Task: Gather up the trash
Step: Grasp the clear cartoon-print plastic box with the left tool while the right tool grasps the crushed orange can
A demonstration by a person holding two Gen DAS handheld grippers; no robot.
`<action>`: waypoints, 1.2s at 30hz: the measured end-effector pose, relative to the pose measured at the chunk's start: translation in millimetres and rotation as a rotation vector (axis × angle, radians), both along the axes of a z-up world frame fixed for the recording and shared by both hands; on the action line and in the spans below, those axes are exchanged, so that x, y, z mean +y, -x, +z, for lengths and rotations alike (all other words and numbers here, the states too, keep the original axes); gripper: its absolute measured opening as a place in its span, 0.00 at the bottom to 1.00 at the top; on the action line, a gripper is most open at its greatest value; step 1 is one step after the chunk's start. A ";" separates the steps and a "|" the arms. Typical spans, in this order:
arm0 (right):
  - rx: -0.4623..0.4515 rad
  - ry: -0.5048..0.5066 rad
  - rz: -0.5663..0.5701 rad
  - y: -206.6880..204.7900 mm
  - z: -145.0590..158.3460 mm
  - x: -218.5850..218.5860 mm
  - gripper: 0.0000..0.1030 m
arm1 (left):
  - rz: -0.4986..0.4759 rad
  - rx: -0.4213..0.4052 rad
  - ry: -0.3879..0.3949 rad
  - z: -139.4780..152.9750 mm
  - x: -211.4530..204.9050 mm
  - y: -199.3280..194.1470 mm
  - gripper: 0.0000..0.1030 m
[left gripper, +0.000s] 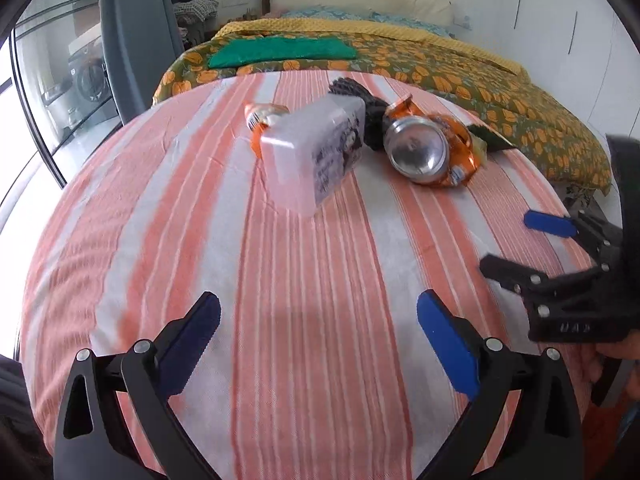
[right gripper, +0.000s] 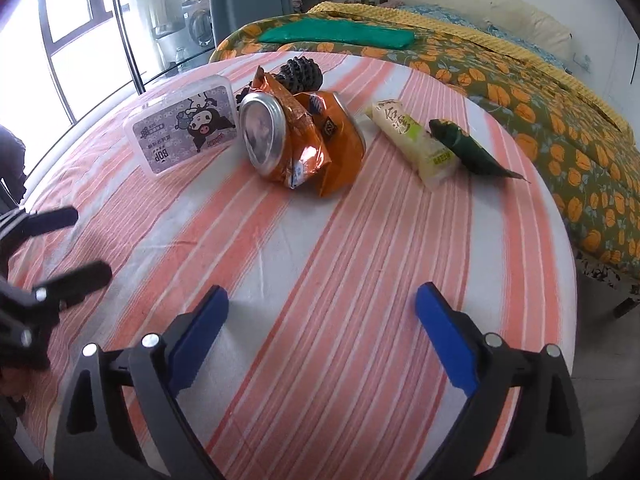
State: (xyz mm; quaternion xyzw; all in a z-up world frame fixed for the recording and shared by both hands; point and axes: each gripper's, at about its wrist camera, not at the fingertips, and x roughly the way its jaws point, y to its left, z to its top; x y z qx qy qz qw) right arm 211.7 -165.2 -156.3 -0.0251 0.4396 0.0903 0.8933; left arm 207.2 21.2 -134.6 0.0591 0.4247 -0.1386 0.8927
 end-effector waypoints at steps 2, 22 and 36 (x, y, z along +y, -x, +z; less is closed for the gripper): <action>-0.001 0.004 -0.001 1.6 -0.3 1.2 0.90 | -0.004 -0.045 0.014 12.9 1.4 -15.2 0.94; 0.000 -0.001 0.000 0.6 -0.3 0.3 0.90 | -0.061 -0.024 0.014 32.9 -12.8 -48.3 0.34; -0.003 0.004 -0.005 1.7 0.3 0.7 0.90 | 0.070 0.160 0.264 15.8 87.1 -1.7 0.53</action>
